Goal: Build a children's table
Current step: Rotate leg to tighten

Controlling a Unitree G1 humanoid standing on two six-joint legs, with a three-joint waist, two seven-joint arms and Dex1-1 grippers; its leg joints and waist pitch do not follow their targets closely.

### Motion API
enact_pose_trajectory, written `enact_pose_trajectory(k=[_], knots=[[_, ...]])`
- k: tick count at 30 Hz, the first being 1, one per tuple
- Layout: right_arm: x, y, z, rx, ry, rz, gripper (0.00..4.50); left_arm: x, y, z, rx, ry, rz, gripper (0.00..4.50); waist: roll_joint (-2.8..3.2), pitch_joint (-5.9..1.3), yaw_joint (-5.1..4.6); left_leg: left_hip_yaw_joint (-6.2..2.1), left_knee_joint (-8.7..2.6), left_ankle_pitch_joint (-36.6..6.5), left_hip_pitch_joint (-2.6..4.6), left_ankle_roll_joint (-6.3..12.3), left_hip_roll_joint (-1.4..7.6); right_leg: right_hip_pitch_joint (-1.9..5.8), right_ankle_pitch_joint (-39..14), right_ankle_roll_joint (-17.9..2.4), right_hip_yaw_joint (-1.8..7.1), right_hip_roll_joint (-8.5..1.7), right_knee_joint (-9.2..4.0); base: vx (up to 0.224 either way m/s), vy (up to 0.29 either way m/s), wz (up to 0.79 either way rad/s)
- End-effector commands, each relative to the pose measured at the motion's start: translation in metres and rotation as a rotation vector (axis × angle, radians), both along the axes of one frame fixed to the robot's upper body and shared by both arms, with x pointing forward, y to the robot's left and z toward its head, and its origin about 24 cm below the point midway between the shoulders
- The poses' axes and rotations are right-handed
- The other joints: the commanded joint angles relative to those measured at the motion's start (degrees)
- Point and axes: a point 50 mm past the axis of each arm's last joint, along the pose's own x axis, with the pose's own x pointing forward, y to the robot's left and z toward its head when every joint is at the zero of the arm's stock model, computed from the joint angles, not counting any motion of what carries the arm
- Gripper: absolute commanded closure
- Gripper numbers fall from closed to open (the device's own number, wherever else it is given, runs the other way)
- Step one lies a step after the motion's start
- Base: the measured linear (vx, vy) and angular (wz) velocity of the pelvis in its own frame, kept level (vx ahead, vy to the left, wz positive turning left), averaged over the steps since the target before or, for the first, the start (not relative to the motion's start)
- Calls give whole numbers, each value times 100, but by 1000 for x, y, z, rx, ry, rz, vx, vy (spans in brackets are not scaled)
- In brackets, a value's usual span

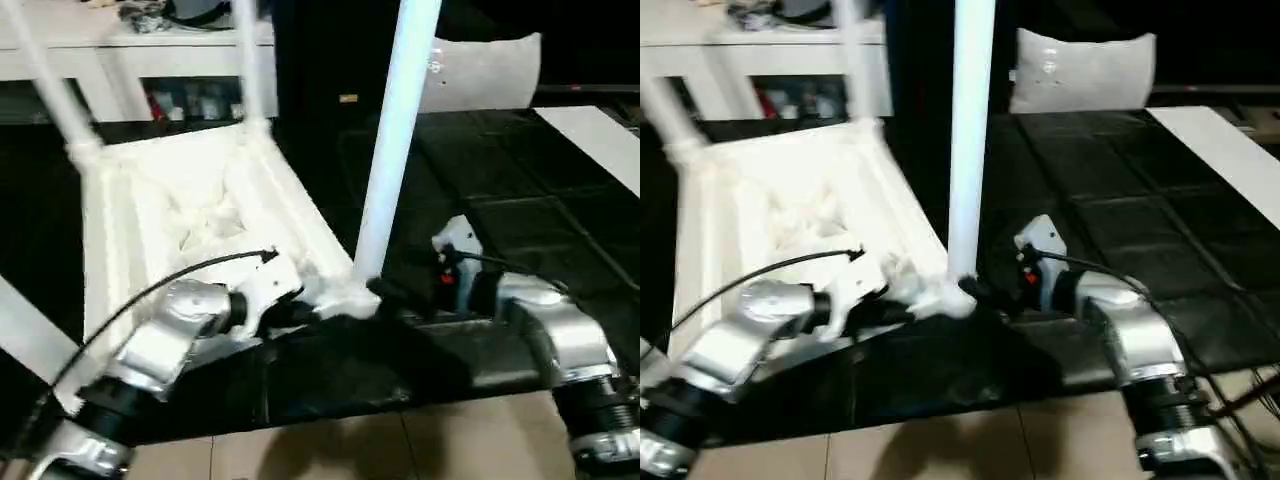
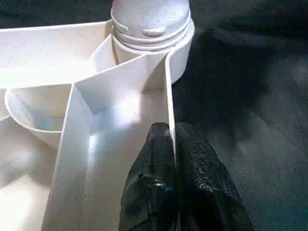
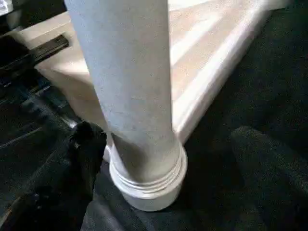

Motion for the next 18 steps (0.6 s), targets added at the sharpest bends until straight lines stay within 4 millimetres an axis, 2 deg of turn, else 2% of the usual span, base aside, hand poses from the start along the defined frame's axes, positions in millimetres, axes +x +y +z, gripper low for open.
enact_pose_trajectory(k=[1, 4, 6, 9, 10, 11, 13, 16, 18], knots=[[-4, 0, 5, -18, 11, 125, 5, -9, -9, 1, 9, 17, -165, 450, -43, -366, -1, -8, -351, 7, -76, 570, 141, 454, -1383, -600, 411, -363, -349, 0, 0, 0], [-10, -2, 5, -31, 41, 242, 5, -13, -6, 1, 37, 31, -243, 450, -37, -365, 48, -7, -351, -12, -69, 563, 165, 455, -1305, -655, 424, -373, -327, 0, 0, 0], [-14, -2, 5, -19, 65, 311, 38, -16, -5, 1, 51, 42, -294, 450, -47, -365, 77, -4, -351, -46, -74, 555, 168, 462, -1306, -663, 423, -373, -324, 0, 0, 0], [-16, -1, 5, -7, 76, 339, 41, -18, -4, 1, 56, 49, -319, 450, -64, -355, 126, 2, -360, -132, -67, 500, 167, 460, -1488, -625, 422, -383, -350, 0, 0, 0], [-17, 1, 3, 2, 93, 357, 62, -19, -5, 1, 57, 52, -338, 450, -83, -344, 134, 3, -373, -203, -59, 444, 173, 460, -1649, -567, 420, -385, -374, 0, 0, 0], [-17, 1, 3, 2, 93, 357, 76, -19, -5, 1, 57, 52, -338, 450, -73, -334, 139, 2, -379, -249, -55, 428, 169, 459, -1743, -539, 418, -389, -388, 0, 0, 0], [-18, 3, 1, 5, 102, 372, 83, -20, -5, 1, 55, 51, -345, 450, -68, -332, 133, -7, -390, -336, -45, 365, 168, 466, -1926, -454, 415, -393, -414, 0, 0, 0], [-19, 4, 0, 13, 112, 385, 120, -20, -4, 0, 55, 50, -347, 450, -78, -334, 131, -10, -394, -368, -37, 310, 156, 470, -2031, -368, 411, -389, -428, 0, 0, 0], [-20, 4, 0, 18, 120, 397, 127, -21, -4, 0, 55, 50, -350, 450, -89, -337, 131, -10, -391, -372, -43, 317, 149, 474, -2047, -331, 409, -381, -434, 0, 0, 0]])
